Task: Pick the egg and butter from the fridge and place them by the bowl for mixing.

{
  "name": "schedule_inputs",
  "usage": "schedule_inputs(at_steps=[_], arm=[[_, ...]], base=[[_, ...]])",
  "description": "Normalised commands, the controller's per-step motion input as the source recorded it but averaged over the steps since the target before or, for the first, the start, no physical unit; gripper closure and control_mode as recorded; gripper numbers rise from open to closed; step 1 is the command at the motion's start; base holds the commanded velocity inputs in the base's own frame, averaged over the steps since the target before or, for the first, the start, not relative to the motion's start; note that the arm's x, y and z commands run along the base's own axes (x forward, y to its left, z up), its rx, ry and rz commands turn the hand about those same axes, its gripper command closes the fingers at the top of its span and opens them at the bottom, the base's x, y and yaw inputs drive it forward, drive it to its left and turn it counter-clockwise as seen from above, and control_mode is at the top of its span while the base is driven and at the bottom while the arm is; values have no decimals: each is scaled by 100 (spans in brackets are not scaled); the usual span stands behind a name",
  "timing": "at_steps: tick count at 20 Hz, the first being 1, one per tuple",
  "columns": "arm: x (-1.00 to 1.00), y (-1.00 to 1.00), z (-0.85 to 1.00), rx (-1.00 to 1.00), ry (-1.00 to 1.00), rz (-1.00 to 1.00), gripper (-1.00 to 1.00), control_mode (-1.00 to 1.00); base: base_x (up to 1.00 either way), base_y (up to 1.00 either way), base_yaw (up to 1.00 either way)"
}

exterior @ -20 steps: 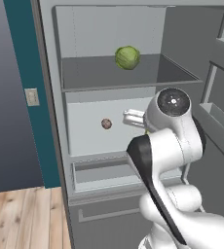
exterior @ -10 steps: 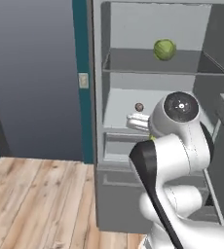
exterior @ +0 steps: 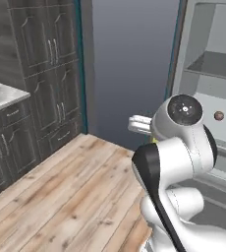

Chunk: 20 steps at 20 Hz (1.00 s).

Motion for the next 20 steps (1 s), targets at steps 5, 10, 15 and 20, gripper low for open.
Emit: schedule_inputs(at_steps=[5,10,15,20], arm=[[0,0,0,0,0,0,100,100],[0,0,0,0,0,0,100,100],[0,0,0,0,0,0,100,100],[0,0,0,0,0,0,100,100]], base=[[3,29,78],[77,21,56],[99,0,54],[100,0,45]])
